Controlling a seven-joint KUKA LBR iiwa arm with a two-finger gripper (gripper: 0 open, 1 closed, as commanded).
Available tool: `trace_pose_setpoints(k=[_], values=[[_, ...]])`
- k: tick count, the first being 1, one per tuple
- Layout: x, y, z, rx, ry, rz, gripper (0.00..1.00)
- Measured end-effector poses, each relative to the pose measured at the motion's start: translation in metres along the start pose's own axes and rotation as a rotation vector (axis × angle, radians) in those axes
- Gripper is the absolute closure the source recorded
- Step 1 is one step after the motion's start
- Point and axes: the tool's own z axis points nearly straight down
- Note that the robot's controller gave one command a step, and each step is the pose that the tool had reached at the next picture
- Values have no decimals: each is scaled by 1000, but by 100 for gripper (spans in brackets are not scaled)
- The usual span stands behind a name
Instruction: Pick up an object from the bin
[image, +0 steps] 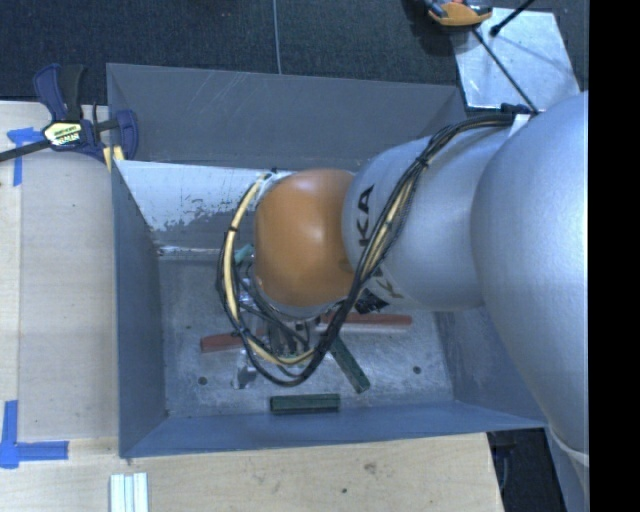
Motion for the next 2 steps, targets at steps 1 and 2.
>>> trace_pose_setpoints(k=[1, 2], values=[[-11, -46, 47, -1, -14, 146, 100], [-11, -46, 47, -1, -14, 147, 100]])
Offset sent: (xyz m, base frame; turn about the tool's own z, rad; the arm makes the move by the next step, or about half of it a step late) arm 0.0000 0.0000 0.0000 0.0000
